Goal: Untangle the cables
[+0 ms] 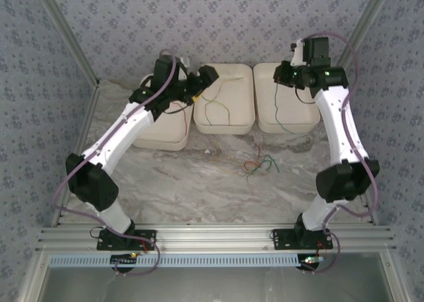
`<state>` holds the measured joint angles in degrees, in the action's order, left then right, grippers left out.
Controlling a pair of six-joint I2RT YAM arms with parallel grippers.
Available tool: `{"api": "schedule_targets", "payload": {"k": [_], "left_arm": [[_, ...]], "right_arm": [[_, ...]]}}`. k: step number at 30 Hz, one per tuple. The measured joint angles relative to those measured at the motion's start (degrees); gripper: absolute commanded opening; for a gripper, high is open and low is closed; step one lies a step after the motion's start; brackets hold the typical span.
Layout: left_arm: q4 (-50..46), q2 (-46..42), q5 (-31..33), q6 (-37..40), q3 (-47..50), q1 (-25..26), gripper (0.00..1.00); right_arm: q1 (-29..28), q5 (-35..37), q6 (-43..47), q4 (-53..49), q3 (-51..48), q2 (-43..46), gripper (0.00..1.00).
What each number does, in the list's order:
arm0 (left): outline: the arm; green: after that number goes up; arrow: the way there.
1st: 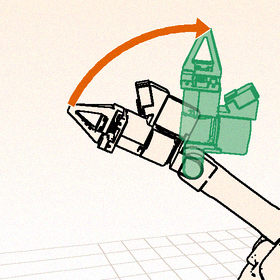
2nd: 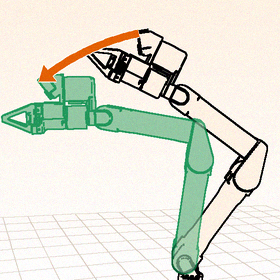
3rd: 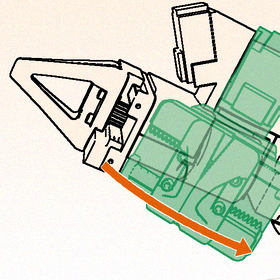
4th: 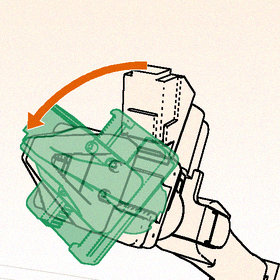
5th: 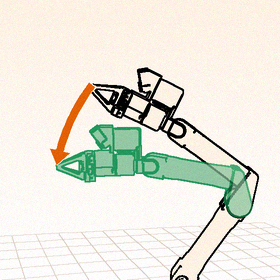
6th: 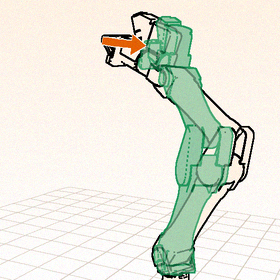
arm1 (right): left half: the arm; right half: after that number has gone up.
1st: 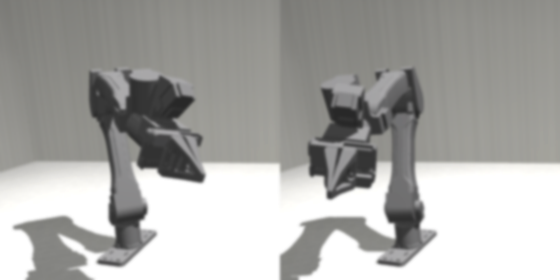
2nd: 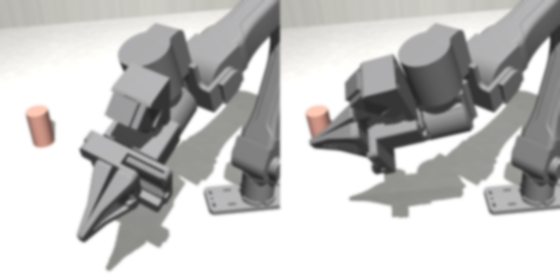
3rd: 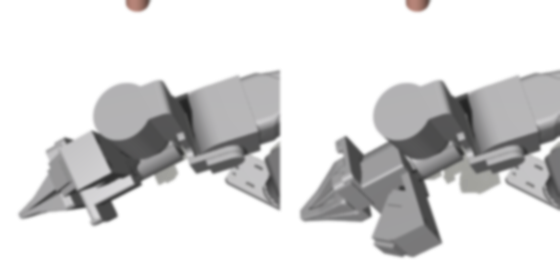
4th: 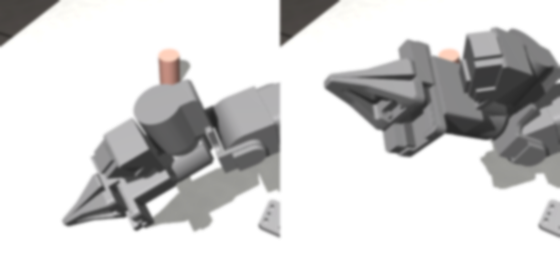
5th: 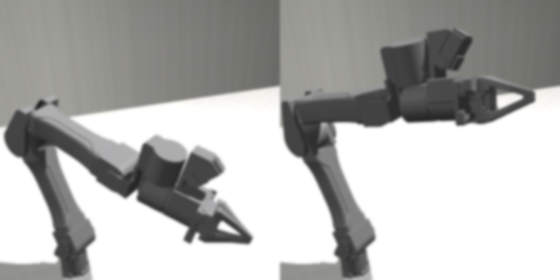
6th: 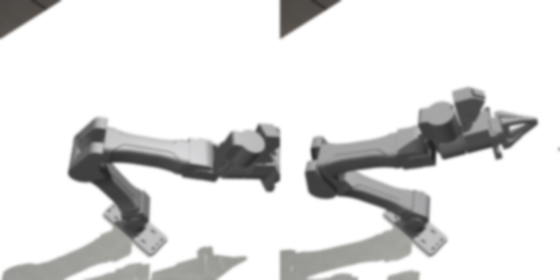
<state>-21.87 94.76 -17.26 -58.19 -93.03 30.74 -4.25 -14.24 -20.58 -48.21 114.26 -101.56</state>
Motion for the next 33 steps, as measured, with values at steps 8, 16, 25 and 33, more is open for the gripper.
{"api": "schedule_targets", "payload": {"k": [8,16,25,33], "left_arm": [[-2.86,-6.67,3.04,1.88,15.26,3.54,0.92],[-4.59,-12.96,6.23,3.37,22.47,4.33,0.88],[-6.64,-13.75,7.89,4.35,27.76,4.33,0.81],[-6.01,-12.55,7.52,4.87,33.77,4.33,0.72]], "right_arm": [[4.81,1.4,-6.67,0.44,12.85,-19.91,0.0],[6.99,-0.81,-14.29,-1.79,24.81,-35.67,0.19],[7.15,-1.14,-15.98,-6.01,27.76,-38.71,0.47],[2.95,5.88,-14.53,-4.79,10.14,-16.37,0.38]]}}
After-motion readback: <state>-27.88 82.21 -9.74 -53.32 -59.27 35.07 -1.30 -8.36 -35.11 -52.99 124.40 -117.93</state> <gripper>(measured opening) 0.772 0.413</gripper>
